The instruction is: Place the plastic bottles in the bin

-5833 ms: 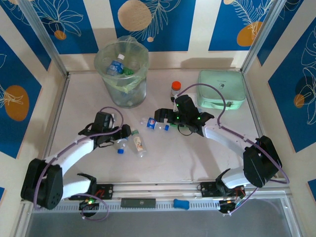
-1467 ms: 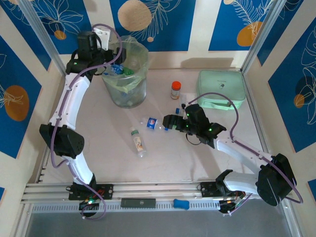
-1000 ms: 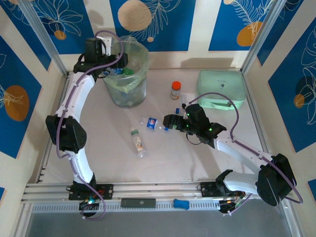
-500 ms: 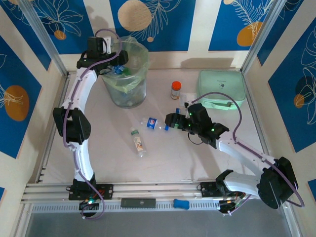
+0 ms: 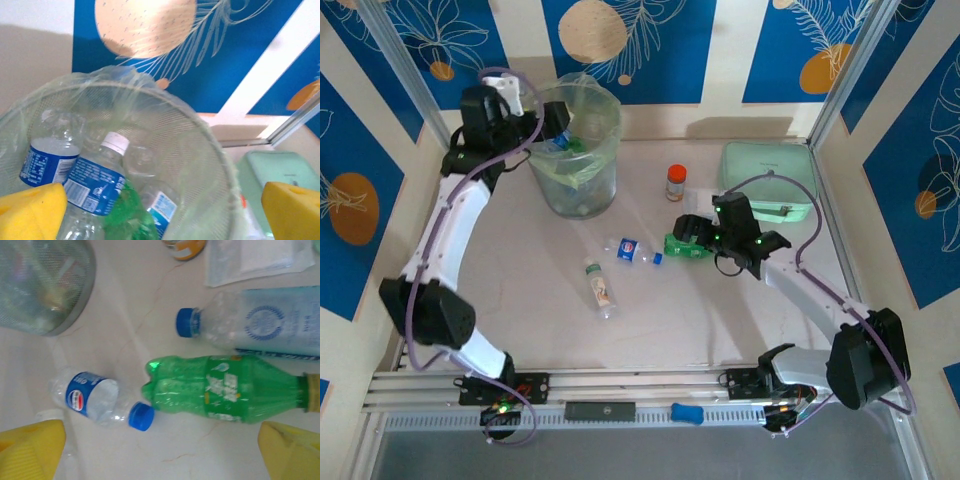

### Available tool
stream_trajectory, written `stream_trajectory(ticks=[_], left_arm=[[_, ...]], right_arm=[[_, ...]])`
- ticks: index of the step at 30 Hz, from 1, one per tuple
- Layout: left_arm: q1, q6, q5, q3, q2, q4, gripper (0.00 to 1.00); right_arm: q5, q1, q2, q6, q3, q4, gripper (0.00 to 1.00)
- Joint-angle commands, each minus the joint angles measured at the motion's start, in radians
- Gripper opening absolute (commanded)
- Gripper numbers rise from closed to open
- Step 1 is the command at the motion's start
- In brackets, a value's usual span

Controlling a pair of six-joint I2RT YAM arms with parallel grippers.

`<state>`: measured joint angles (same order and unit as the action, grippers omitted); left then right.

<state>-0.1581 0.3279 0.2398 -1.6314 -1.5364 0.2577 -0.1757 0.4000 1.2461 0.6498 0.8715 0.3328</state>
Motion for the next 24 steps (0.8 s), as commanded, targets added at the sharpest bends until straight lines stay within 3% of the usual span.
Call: stream_trajectory(ticks=[1, 10, 16, 21, 24], left_arm=[[-0.016, 0.088, 0.042, 0.166, 0.092, -0.143, 0.99], [-0.092, 0.235, 0.092, 0.587, 0.310, -0.334, 0.99], [-0.183, 0.318, 0.113, 0.780, 0.343, -0.349, 0.99], [-0.244, 0.465, 0.090, 0.943, 0.335, -0.536, 0.99], [-0.283, 0.487, 0.062, 0.966, 0.305, -0.580, 0.99]], right_arm=[[0.046, -0.040, 0.027, -0.072, 0.047, 0.063, 0.99], [0.099, -0.063, 0.174, -0.261, 0.187, 0.137, 0.99], [0.141, -0.025, 0.312, -0.399, 0.299, 0.209, 0.99], [0.154, -0.006, 0.392, -0.423, 0.336, 0.215, 0.99], [0.152, 0.002, 0.422, -0.432, 0.348, 0.211, 0.99]])
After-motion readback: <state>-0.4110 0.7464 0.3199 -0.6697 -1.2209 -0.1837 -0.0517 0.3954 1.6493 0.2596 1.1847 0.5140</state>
